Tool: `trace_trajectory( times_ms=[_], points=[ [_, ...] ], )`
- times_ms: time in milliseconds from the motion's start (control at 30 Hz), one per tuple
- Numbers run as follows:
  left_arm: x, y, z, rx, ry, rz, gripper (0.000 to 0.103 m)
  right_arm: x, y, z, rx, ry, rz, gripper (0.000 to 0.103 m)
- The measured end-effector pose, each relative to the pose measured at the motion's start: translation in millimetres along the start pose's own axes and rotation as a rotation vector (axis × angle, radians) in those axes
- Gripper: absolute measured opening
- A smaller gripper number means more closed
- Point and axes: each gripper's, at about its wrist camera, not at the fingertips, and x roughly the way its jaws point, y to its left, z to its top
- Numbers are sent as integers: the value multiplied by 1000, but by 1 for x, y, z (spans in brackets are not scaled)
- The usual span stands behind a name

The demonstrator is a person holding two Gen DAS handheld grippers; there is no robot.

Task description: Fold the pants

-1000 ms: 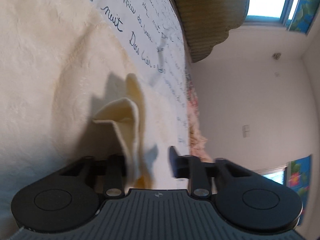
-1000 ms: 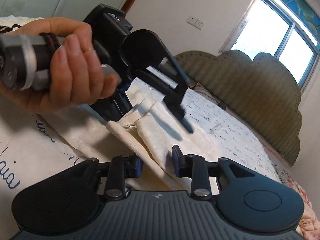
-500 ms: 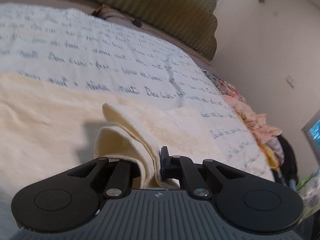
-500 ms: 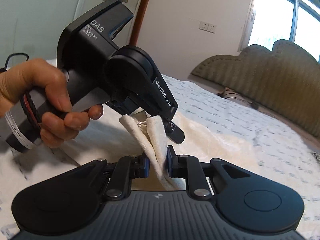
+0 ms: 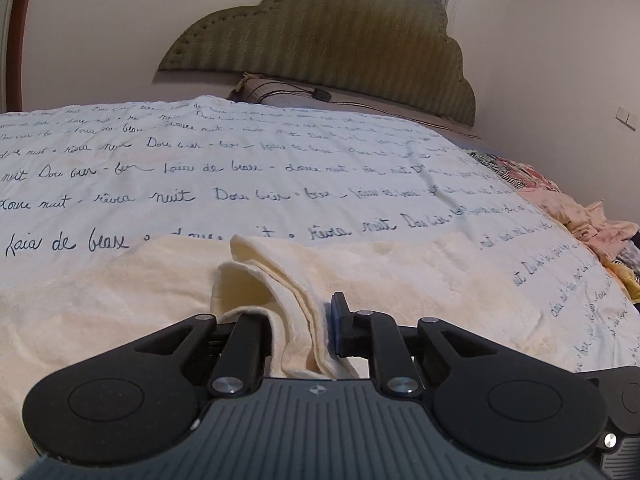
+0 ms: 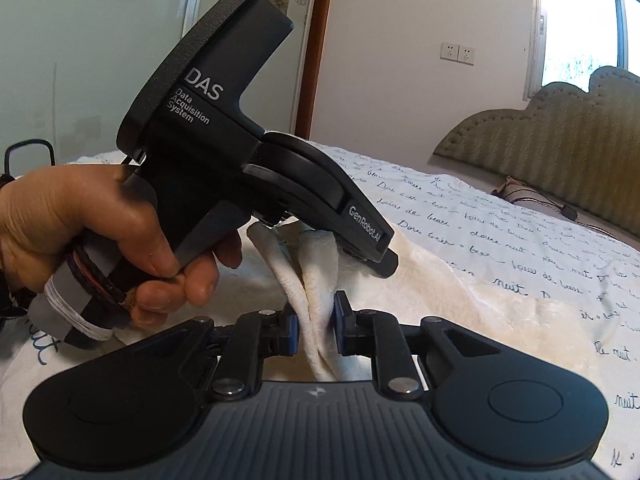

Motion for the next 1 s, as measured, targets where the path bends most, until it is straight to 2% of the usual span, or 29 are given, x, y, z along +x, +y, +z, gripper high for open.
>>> trace_trajectory(
  times_ms=[133, 267, 367, 467, 633, 733, 867, 1000],
  points=[
    [10, 3, -9, -6, 24, 25, 21, 11, 16, 1, -50, 64, -20, 22],
    [9, 1, -9, -6, 12, 32, 21, -22, 15, -6, -67, 3, 12, 22],
    [7, 6, -4, -67, 24, 6, 20, -59, 3, -16, -42, -27, -2, 22],
    [3, 14, 2, -159, 34, -36, 17, -87, -17, -31, -9, 0, -88, 22],
    [-1, 12, 9, -175, 42, -9, 18, -106, -52, -58, -6, 91, -387, 22],
    [1, 9, 8, -170, 50, 13, 18, -102, -58, -69, -31, 151, -432, 22],
    [3, 7, 6, -168, 55, 30, 17, -86, -57, -69, -76, 158, -431, 22],
    [3, 7, 5, -178, 54, 40, 17, -68, -40, -71, -189, 192, -473, 22]
  ],
)
